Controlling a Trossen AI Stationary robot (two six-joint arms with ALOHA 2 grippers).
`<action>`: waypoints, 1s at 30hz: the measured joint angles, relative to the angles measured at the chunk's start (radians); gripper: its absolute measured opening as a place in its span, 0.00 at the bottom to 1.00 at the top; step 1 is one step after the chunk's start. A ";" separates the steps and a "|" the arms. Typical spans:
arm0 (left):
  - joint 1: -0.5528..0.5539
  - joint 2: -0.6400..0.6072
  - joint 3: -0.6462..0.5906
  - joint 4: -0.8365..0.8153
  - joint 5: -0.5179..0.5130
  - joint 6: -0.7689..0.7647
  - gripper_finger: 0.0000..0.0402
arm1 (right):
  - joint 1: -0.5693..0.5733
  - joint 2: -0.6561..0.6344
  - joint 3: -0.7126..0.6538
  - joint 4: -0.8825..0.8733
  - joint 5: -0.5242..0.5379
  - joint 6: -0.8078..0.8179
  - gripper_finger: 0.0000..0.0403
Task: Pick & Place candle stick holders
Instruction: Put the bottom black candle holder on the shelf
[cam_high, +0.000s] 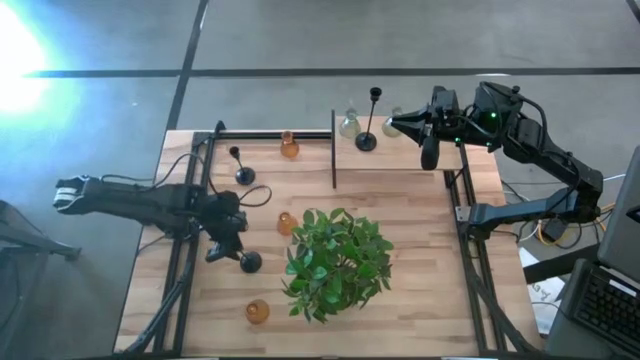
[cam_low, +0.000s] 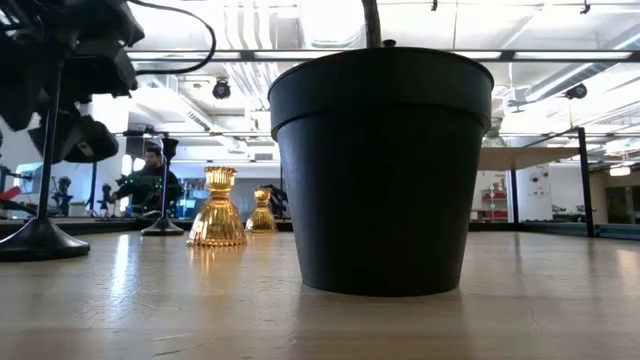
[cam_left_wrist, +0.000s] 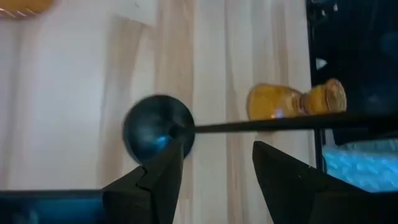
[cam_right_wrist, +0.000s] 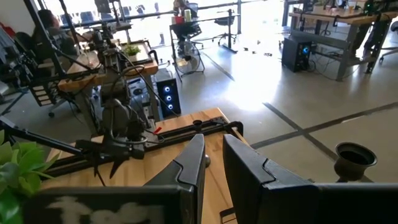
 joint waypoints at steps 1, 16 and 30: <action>-0.009 0.001 -0.002 0.005 0.001 0.004 0.48 | 0.000 0.000 0.000 0.000 0.000 0.004 0.13; -0.065 0.001 -0.009 0.086 -0.048 0.011 0.46 | 0.000 0.000 0.000 0.003 0.001 0.027 0.13; -0.069 0.000 -0.003 0.150 -0.055 0.004 0.46 | 0.000 0.000 0.000 0.054 0.007 0.037 0.13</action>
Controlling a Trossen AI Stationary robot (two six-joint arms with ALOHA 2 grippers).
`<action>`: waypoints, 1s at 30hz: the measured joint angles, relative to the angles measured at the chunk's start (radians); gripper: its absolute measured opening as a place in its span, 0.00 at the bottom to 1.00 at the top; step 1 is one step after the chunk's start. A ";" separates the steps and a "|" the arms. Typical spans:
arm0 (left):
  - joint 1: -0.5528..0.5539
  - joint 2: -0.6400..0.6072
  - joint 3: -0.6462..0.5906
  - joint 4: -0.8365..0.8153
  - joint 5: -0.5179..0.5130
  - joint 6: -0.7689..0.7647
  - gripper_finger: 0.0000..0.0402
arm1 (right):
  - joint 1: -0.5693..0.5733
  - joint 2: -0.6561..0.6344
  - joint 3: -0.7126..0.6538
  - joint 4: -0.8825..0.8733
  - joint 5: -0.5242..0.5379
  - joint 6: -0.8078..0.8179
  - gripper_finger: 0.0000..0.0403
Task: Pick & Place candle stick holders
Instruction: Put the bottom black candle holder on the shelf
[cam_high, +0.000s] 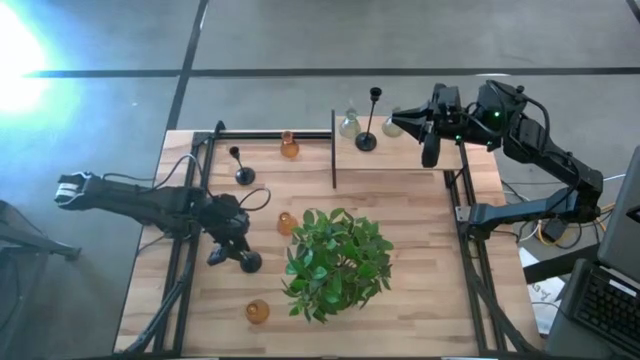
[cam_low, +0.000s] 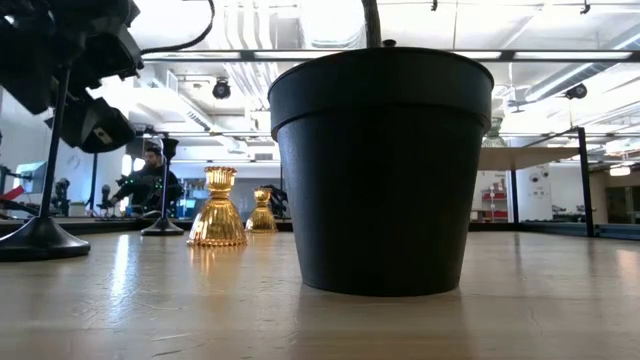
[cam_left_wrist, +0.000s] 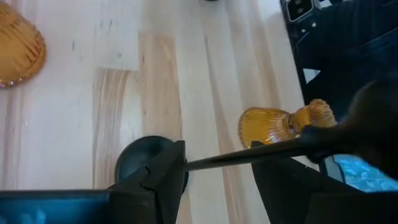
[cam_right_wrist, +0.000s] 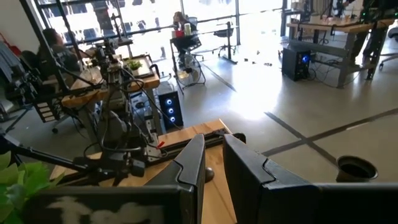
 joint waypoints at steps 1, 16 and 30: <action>0.000 0.000 0.004 0.000 0.003 0.000 0.46 | 0.000 0.000 0.000 0.003 0.000 0.000 0.13; 0.000 -0.002 0.046 -0.001 0.014 0.007 0.25 | 0.000 0.000 0.000 0.003 0.002 0.000 0.13; 0.000 -0.002 0.106 -0.035 -0.227 0.003 0.04 | 0.000 0.000 0.000 0.002 0.002 0.006 0.13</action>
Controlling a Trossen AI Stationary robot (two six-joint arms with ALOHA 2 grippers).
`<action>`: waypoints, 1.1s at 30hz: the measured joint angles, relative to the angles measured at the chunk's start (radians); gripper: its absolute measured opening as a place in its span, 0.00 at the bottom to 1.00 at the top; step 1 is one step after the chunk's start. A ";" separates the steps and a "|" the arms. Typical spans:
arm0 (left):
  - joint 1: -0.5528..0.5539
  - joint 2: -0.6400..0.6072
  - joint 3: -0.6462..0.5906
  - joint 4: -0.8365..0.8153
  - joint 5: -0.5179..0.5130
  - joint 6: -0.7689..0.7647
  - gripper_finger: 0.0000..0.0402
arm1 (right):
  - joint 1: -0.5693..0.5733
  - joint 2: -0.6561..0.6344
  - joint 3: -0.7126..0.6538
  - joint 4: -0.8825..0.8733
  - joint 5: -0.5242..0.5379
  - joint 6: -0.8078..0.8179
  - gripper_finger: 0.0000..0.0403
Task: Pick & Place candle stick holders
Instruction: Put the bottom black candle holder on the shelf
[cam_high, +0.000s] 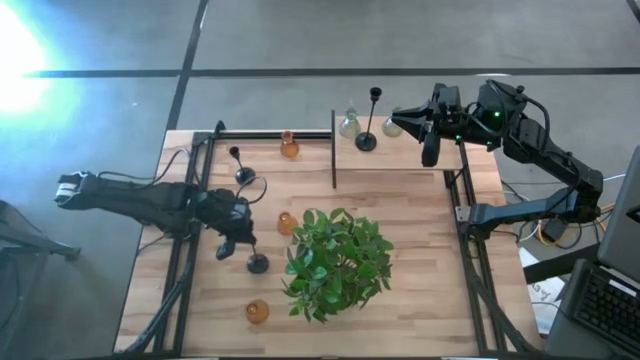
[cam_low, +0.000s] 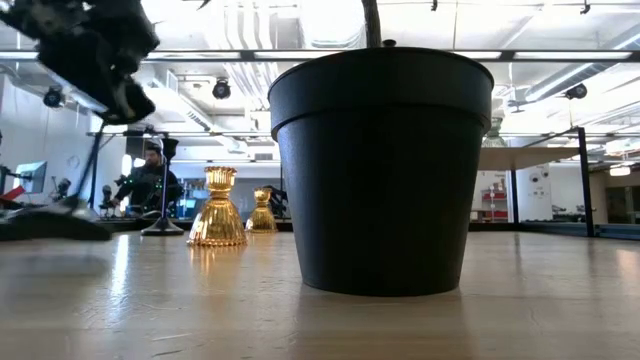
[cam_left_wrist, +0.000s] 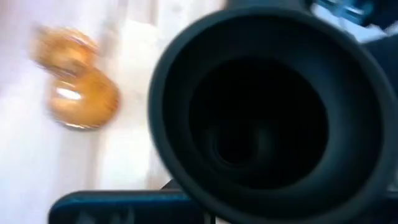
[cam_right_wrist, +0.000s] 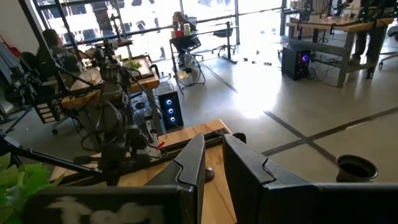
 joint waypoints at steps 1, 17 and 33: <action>0.001 0.000 0.023 -0.019 -0.036 -0.001 0.04 | 0.000 0.000 0.000 0.000 0.000 0.000 0.13; 0.028 0.119 0.574 -0.201 -0.643 -0.052 0.04 | 0.001 0.026 0.000 0.000 -0.011 0.030 0.13; 0.203 0.605 1.177 -0.211 -0.584 0.226 0.04 | 0.024 0.156 0.000 0.128 -0.195 -0.029 0.13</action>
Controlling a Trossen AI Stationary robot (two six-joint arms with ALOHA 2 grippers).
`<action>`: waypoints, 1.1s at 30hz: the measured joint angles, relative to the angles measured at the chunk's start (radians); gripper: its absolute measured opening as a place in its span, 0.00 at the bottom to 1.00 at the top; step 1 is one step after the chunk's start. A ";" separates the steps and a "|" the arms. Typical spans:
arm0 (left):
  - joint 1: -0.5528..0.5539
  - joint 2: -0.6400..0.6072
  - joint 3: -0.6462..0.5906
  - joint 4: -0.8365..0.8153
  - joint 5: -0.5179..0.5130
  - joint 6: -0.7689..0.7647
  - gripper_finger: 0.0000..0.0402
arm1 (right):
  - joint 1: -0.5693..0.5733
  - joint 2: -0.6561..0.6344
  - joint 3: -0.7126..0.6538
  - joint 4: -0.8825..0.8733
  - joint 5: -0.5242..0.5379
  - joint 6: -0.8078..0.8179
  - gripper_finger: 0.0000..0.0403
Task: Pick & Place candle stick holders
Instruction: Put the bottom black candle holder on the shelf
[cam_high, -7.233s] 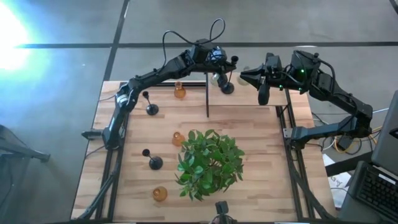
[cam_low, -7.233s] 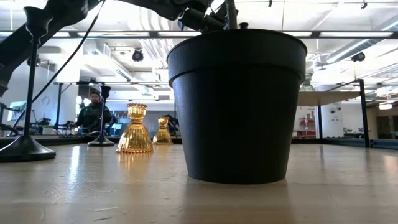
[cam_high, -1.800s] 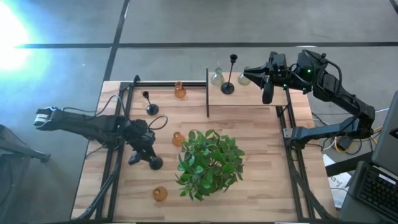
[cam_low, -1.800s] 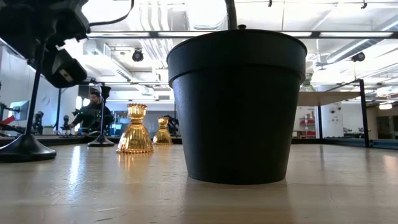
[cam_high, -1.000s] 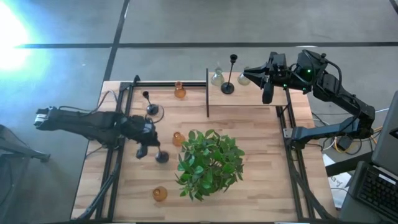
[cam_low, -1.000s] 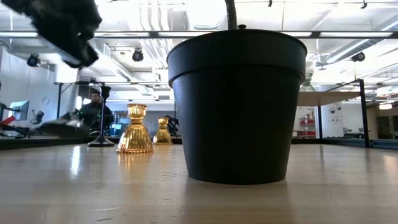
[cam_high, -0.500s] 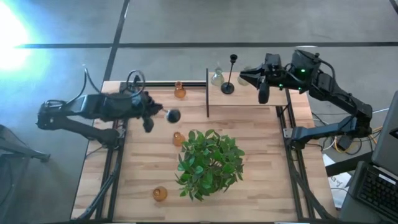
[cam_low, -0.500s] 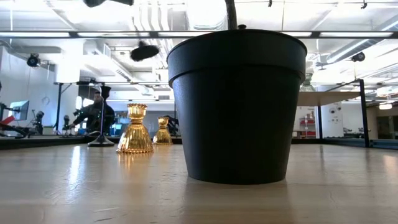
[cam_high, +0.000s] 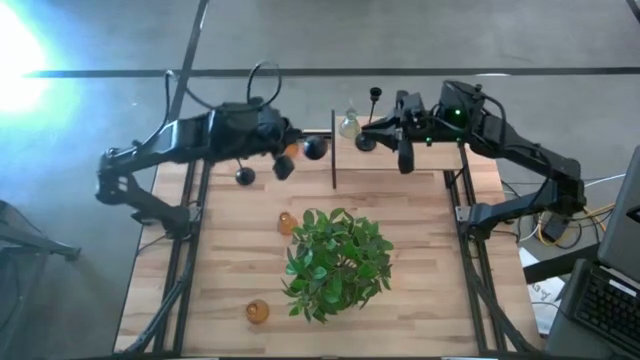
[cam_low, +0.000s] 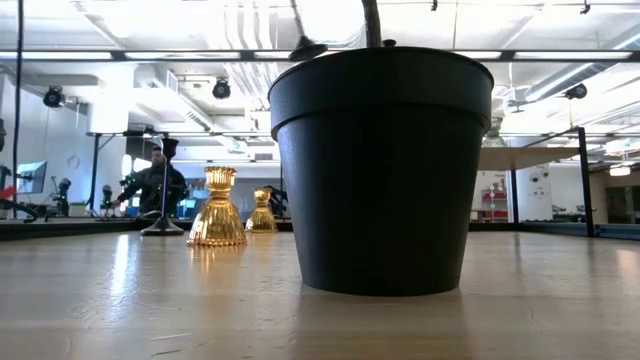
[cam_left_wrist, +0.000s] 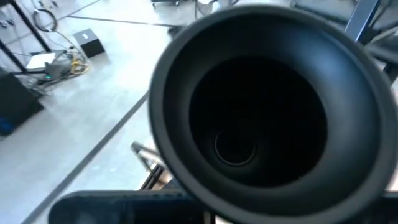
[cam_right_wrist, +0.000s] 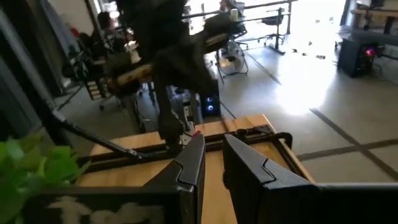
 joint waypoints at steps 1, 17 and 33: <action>0.009 0.023 0.031 -0.001 0.018 -0.004 0.04 | 0.009 0.004 0.000 0.003 0.001 -0.017 0.13; 0.041 0.264 0.368 -0.003 0.228 -0.029 0.04 | 0.162 0.025 0.007 0.009 0.298 -0.198 0.13; 0.041 0.314 0.414 0.014 0.316 -0.018 0.04 | 0.166 0.092 0.007 0.068 0.327 -0.184 0.13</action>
